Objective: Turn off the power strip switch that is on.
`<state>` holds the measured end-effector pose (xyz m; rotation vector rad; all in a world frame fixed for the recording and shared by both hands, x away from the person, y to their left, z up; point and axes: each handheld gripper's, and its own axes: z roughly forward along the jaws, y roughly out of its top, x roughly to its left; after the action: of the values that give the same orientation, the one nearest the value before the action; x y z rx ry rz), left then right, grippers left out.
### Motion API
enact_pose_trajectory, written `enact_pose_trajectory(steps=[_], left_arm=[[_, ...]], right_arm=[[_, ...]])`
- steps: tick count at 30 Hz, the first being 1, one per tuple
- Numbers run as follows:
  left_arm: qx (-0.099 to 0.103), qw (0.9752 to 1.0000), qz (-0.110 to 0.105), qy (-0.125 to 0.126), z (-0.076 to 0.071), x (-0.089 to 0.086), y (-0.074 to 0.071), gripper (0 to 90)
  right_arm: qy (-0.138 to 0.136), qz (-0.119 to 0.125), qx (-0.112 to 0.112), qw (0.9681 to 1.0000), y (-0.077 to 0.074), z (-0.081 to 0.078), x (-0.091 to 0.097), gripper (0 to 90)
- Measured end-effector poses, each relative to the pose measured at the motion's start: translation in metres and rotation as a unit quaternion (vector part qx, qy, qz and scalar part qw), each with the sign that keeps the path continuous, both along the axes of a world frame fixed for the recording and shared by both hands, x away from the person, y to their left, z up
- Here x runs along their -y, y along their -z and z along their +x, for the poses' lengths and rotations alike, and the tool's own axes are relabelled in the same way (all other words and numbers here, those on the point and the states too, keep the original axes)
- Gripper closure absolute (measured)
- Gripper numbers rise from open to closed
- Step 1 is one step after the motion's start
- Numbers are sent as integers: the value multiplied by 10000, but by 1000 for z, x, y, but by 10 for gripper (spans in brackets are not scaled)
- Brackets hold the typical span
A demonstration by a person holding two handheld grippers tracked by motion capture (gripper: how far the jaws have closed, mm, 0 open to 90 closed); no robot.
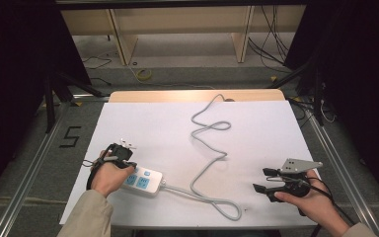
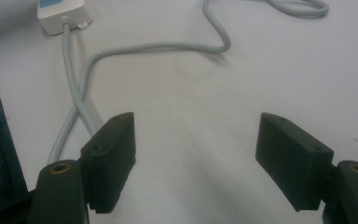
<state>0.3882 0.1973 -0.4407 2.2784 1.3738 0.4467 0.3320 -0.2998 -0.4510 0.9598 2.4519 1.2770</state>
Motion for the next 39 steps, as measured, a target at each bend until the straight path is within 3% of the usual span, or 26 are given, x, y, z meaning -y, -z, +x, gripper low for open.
enact_pose_trajectory(steps=[8, 12, 17, 23, 31, 33, 39], left_arm=[[324, 9994, -82, -24, -2, 0, -4, 896], [450, 9989, -93, 14, -3, 0, -5, 853], [750, 9970, -187, 8, -5, -1, -8, 804], [1135, 9932, -246, 37, -7, -1, -8, 678], [1674, 9848, -451, 117, -10, -5, -10, 425], [1688, 9846, -435, 116, -12, -6, -11, 378], [1721, 9820, -709, 330, -16, -2, -11, 260]], right_arm=[[14, 20, -2, 10000, 0, 0, 0, 290], [12, 15, -7, 10000, 0, 0, 0, 290], [16, 21, -5, 10000, 0, 0, 0, 290], [14, 13, -5, 10000, 0, 0, 0, 290], [12, 8, -2, 10000, 0, 0, 0, 290], [1, -3, -1, 10000, 0, 0, 0, 290], [4, 31, 0, 10000, 0, 0, 0, 290]])
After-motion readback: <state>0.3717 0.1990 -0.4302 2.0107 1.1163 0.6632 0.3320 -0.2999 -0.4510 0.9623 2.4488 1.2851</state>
